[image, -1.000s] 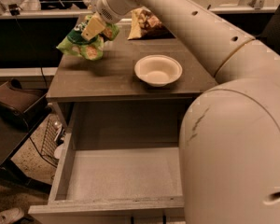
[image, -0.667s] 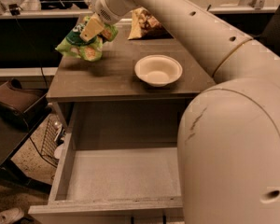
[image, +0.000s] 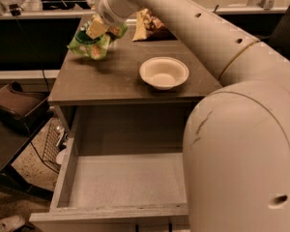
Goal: Pick green rice chip bag from top drawer and place on counter
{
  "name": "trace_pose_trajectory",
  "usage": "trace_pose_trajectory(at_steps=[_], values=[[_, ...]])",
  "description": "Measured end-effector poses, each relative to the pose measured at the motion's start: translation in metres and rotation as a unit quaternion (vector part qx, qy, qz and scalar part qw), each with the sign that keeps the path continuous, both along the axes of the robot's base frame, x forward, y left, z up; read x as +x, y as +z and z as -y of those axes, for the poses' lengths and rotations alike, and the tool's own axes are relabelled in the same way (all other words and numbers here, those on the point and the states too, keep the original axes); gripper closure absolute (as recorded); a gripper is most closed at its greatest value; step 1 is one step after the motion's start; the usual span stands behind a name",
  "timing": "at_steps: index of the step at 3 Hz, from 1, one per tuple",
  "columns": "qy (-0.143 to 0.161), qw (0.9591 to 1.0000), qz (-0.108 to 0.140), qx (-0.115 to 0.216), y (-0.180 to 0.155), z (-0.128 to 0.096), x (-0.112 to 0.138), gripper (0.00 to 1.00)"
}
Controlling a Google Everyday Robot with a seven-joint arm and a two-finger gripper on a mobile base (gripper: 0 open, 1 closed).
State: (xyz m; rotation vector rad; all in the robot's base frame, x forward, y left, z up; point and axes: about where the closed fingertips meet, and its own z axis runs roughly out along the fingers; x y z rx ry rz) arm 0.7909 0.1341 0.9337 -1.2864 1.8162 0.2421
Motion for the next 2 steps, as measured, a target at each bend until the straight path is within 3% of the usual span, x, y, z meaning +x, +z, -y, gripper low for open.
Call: trace_pose_trajectory(at_steps=[1,2], values=[[0.001,1.0000,-0.002,-0.001,-0.0025,-0.0021,-0.0001,0.00],[0.001,1.0000,-0.002,-0.001,-0.0026,-0.0022,-0.0001,0.00]])
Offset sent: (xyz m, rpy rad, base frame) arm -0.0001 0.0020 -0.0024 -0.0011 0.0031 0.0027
